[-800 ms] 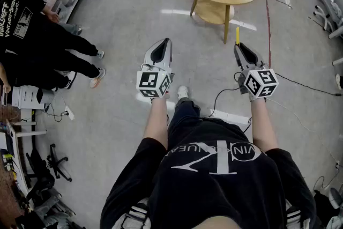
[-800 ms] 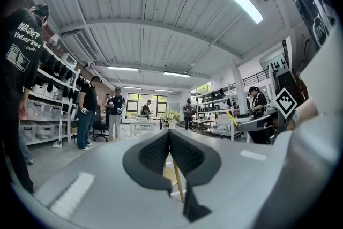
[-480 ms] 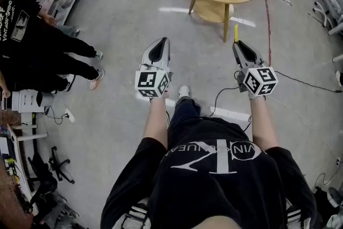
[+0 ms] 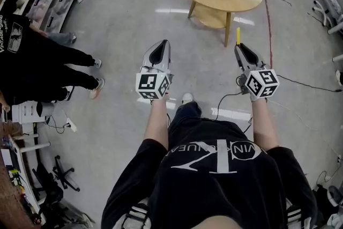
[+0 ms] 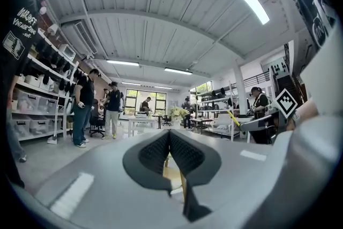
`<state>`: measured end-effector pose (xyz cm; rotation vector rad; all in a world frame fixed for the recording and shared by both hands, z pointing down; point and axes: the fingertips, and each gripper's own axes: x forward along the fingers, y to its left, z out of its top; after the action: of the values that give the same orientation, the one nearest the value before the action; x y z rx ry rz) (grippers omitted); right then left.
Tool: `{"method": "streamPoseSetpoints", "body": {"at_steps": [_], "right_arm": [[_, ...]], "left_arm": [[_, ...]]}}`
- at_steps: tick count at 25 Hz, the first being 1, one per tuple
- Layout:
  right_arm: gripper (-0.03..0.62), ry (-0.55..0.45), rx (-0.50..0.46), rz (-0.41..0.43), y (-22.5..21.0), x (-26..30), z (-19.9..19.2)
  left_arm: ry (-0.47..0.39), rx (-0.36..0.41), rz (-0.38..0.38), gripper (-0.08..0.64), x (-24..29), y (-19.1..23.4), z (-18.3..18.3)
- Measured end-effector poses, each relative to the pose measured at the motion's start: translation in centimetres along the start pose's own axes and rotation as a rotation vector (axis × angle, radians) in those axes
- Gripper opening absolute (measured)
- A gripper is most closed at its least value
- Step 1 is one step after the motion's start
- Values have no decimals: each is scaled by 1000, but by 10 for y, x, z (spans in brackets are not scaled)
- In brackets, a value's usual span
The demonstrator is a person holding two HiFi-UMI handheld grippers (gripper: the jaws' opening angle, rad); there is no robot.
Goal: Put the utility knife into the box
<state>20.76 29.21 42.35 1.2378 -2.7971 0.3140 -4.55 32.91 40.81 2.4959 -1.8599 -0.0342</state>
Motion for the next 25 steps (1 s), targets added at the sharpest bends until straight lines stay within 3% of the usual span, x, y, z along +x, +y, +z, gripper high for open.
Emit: {"method": "streamPoseSetpoints", "body": {"at_steps": [11, 25], "right_arm": [[75, -7, 27, -41, -11, 82, 18], [75, -13, 41, -94, -10, 134, 20]], "left_arm": [[16, -18, -75, 11, 68, 68, 2], [33, -42, -127, 11, 104, 120, -12]]}}
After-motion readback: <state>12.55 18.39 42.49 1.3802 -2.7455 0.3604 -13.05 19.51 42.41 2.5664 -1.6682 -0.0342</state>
